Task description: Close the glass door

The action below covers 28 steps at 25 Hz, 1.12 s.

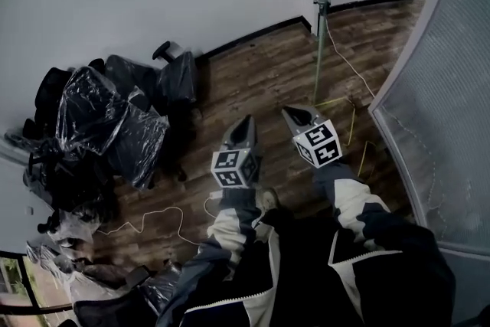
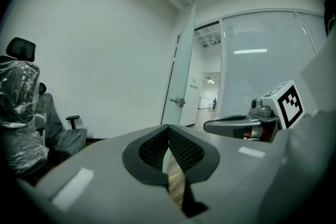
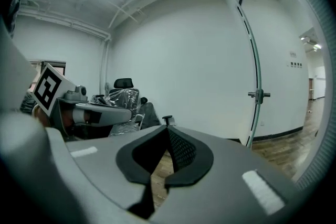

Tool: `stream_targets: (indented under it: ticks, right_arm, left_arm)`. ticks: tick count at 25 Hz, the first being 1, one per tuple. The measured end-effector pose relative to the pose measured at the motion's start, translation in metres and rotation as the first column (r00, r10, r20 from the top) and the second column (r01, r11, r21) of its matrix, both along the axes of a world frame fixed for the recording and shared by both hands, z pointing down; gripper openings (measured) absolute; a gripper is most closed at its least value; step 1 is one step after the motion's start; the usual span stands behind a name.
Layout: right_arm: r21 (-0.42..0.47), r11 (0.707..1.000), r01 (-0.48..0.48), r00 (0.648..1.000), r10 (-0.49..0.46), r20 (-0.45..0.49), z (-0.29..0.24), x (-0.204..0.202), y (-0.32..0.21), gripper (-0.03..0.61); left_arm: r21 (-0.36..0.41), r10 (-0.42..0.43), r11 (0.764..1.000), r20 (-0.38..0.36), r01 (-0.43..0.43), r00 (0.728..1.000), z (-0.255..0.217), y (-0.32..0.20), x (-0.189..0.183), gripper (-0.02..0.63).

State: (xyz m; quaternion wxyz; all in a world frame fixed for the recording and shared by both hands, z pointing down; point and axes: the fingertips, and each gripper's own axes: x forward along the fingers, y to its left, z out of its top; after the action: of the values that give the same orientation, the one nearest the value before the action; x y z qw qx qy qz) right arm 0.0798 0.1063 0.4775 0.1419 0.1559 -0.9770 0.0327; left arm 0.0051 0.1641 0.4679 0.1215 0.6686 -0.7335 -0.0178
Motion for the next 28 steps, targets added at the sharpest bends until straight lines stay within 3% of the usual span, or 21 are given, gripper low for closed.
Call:
stream_targets:
  ticks: [11, 20, 28]
  right_arm:
    - [0.055, 0.991, -0.123, 0.992, 0.124, -0.016, -0.011, -0.116, -0.082, 0.005]
    - [0.06, 0.977, -0.202, 0.977, 0.206, -0.053, -0.007, -0.147, -0.143, 0.005]
    - [0.011, 0.98, -0.196, 0.98, 0.197, -0.035, 0.008, -0.189, -0.218, 0.005]
  left_arm:
    - [0.007, 0.115, 0.993, 0.053, -0.115, 0.992, -0.004, -0.087, -0.122, 0.0]
    - [0.01, 0.172, 0.985, 0.012, -0.172, 0.985, 0.004, -0.152, -0.163, 0.0]
    - [-0.029, 0.143, 0.989, 0.003, -0.143, 0.99, 0.013, -0.212, -0.202, 0.0]
